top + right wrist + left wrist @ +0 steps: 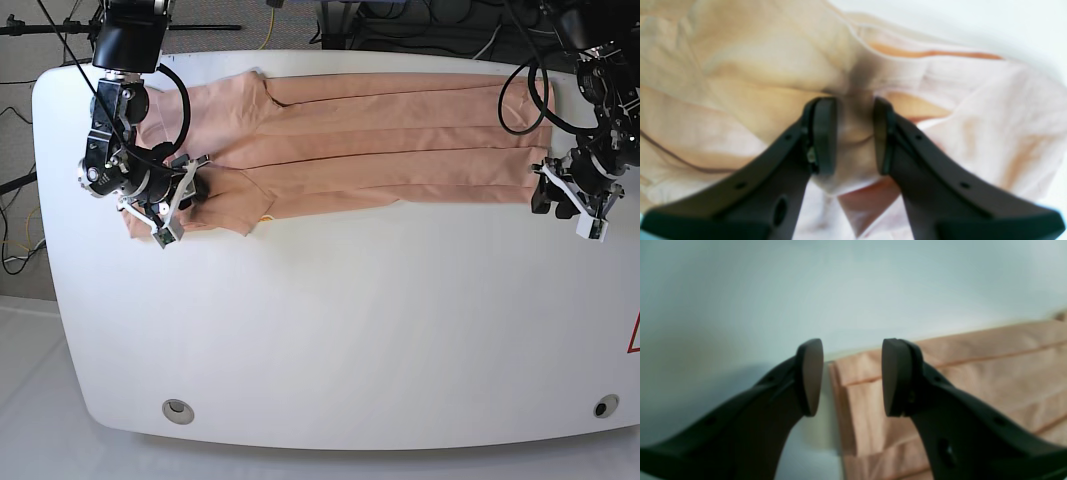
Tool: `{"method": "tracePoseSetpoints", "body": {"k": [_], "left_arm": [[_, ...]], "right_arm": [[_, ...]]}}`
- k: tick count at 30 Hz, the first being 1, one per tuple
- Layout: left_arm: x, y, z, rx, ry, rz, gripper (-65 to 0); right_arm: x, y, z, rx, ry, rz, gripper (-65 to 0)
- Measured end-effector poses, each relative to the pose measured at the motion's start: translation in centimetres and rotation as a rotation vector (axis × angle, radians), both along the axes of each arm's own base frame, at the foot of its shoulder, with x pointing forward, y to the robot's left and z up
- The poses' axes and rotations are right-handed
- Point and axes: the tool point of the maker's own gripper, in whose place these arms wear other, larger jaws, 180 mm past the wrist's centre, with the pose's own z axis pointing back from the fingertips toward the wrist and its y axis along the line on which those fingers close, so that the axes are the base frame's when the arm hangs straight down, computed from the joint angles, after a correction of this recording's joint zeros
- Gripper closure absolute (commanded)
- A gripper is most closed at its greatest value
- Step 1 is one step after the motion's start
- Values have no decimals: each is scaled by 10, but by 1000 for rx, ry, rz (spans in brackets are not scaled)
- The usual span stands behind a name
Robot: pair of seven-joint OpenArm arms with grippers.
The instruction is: Fold the T-shirt properly
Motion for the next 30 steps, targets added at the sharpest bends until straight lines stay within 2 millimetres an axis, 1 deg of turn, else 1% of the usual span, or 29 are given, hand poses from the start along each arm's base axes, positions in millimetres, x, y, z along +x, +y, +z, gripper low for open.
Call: {"method": "tracePoseSetpoints", "body": {"k": [1, 4, 6, 9, 11, 18, 23, 27, 30], "left_arm": [[-1, 1, 0, 4, 1, 3, -277], [-8, 14, 4, 27, 4, 37, -309], [-10, 21, 8, 34, -5, 63, -342], [-13, 34, 16, 34, -30, 116, -353], [-13, 36, 17, 32, -38, 128, -353], [-6, 21, 15, -1, -55, 114, -327], [-1, 12, 13, -4, -53, 85, -321], [-1, 8, 5, -15, -29, 74, -322], [-5, 6, -9, -25, 19, 54, -324]], "right_arm": [[-1, 0, 0, -1, 0, 0, -186], [-1, 0, 0, -1, 0, 1, -186], [-2, 1, 0, -1, -1, 2, -188], [-2, 1, -1, -1, 1, 4, -188], [-2, 1, -1, 0, 0, 4, -189], [-3, 2, -2, 6, 0, 2, -189], [-2, 2, -2, 5, -1, 2, -188], [-1, 3, -2, 8, -2, 2, -187], [-1, 3, -1, 7, -3, 2, -187]]}}
